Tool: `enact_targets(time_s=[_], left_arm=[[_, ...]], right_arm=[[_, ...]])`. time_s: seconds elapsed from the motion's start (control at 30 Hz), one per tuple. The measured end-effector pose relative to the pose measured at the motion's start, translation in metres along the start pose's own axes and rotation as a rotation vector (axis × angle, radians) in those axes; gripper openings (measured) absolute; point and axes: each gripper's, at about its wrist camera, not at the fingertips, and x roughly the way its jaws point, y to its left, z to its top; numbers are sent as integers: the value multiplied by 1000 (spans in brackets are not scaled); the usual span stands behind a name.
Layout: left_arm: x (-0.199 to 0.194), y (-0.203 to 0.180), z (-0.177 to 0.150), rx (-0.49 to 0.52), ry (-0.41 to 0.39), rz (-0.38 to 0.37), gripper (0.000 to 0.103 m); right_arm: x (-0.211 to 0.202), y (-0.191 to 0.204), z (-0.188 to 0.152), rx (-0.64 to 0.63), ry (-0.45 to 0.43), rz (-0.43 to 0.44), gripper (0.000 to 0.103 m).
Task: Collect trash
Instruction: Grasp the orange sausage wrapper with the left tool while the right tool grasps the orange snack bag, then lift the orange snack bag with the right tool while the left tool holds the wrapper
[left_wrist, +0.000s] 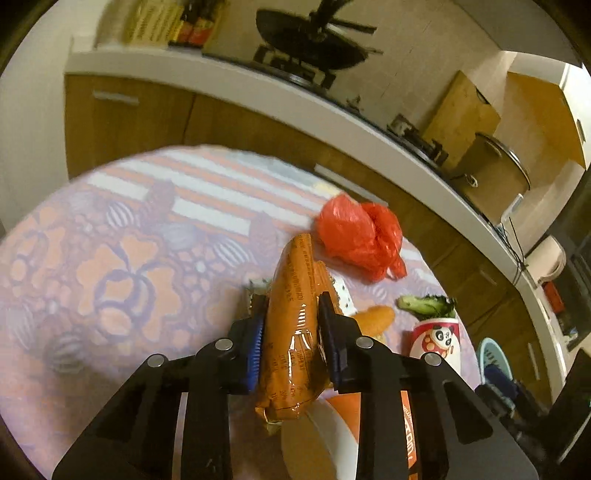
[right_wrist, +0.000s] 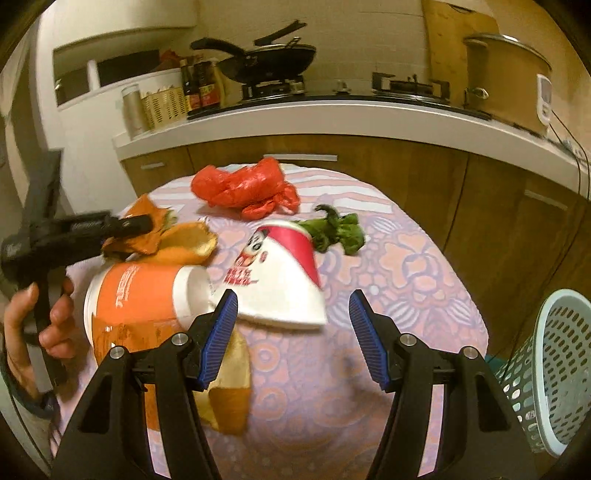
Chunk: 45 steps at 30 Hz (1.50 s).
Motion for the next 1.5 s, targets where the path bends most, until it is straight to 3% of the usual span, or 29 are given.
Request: enact_targets(time_s=[0.13, 0.23, 0.5, 0.67, 1.03, 1.2, 1.33, 1.5], left_arm=[[-10, 2, 3, -19, -40, -17, 25], [-17, 4, 6, -25, -77, -11, 25], [-38, 12, 8, -60, -152, -24, 25], [-42, 8, 7, -37, -160, -39, 25], [-36, 16, 5, -100, -99, -269, 26], [-33, 17, 4, -116, -85, -279, 28], [-31, 25, 4, -152, -74, -314, 38], [-35, 33, 5, -187, -97, -344, 39]], right_arm=[[3, -16, 23, 34, -4, -22, 59], [4, -17, 30, 61, 12, 16, 59], [-8, 45, -14, -11, 89, 168, 60], [-21, 77, -32, -98, 81, 170, 77], [0, 114, -40, -218, 128, 68, 77], [0, 115, -43, -233, 140, 105, 54], [-5, 116, -46, -238, 135, 134, 46], [-27, 114, -48, -257, 69, 174, 41]])
